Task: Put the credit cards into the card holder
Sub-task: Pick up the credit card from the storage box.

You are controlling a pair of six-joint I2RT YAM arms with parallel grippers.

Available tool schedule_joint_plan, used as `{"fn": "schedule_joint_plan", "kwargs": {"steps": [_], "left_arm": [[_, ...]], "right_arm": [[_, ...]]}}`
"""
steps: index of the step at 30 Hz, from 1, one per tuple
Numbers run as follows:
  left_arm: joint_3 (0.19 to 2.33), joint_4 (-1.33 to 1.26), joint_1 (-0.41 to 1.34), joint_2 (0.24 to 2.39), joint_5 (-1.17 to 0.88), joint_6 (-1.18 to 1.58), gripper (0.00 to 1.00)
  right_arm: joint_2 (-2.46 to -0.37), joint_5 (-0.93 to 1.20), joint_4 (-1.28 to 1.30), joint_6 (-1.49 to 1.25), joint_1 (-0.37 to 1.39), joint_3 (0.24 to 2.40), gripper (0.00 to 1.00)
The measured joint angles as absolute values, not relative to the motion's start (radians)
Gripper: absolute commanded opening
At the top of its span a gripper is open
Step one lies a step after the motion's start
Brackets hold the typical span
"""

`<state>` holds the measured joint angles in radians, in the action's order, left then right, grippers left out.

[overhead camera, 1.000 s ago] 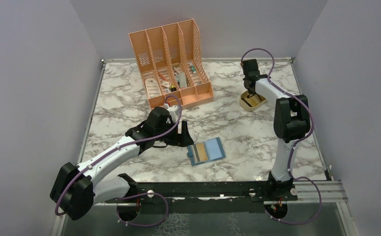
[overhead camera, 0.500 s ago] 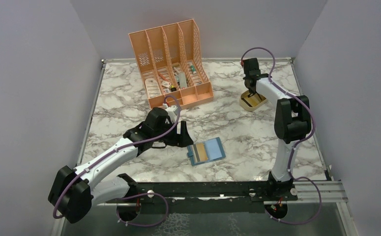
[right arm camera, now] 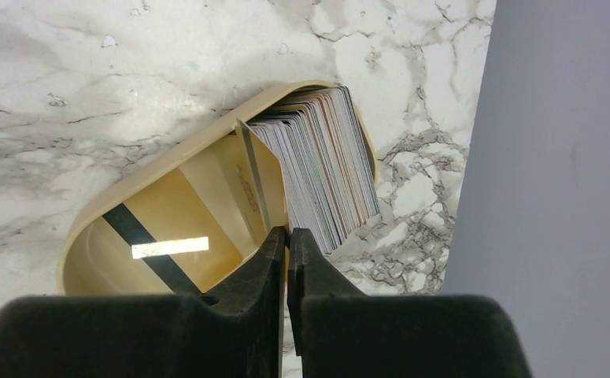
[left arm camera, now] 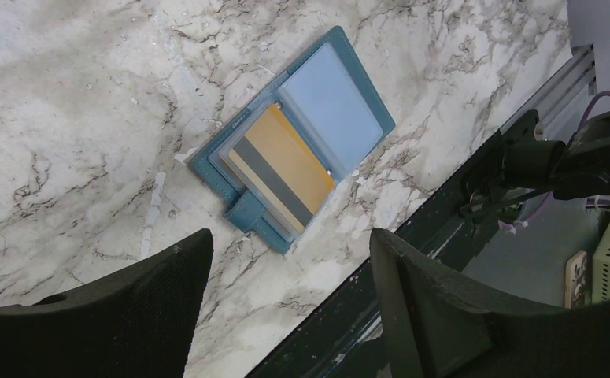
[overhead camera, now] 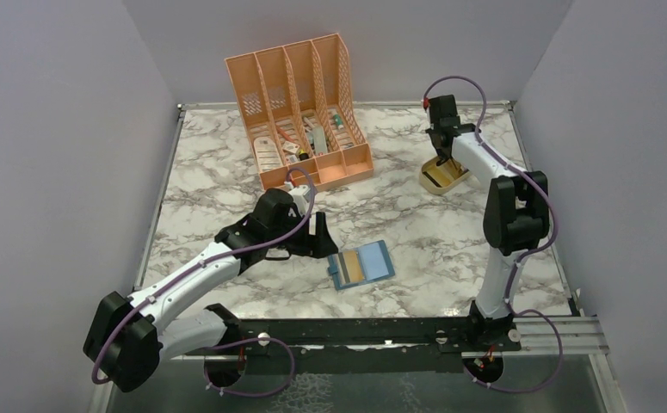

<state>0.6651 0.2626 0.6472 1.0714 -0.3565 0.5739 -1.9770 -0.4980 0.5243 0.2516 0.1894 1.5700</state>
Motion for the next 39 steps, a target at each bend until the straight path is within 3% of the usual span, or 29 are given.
{"fn": "schedule_joint_plan", "kwargs": {"steps": [1,4,8,11,13,22,26,29,39], "left_arm": [[0.665,0.263,0.647,1.070,-0.356,0.574,0.75],[0.665,0.263,0.647,1.066,-0.356,0.574,0.75],[0.665,0.263,0.647,1.065,-0.356,0.574,0.75],[0.665,0.263,0.647,1.065,-0.356,0.574,0.75],[0.665,0.263,0.647,1.065,-0.356,0.574,0.75],[0.665,0.263,0.647,1.064,-0.356,0.574,0.75],[0.665,0.263,0.647,1.064,-0.356,0.574,0.75],[0.665,0.263,0.647,1.064,-0.356,0.574,0.75],[0.663,0.263,0.647,1.065,-0.356,0.574,0.75]], "right_arm": [[-1.974,-0.490,0.527,0.249,0.189,1.570,0.08],[-1.969,-0.480,0.527,0.244,0.189,1.570,0.01],[-1.969,-0.462,0.532,0.242,0.190,1.570,0.01],[-1.969,-0.451,0.534,0.241,0.189,1.571,0.09],[-1.969,-0.451,0.538,0.240,0.189,1.575,0.01],[-1.969,-0.430,0.613,0.200,0.189,1.619,0.02],[-1.969,-0.429,0.643,0.172,0.189,1.627,0.08],[-1.969,-0.435,0.654,0.163,0.188,1.627,0.01],[-1.969,-0.426,0.659,0.156,0.188,1.627,0.01]]}}
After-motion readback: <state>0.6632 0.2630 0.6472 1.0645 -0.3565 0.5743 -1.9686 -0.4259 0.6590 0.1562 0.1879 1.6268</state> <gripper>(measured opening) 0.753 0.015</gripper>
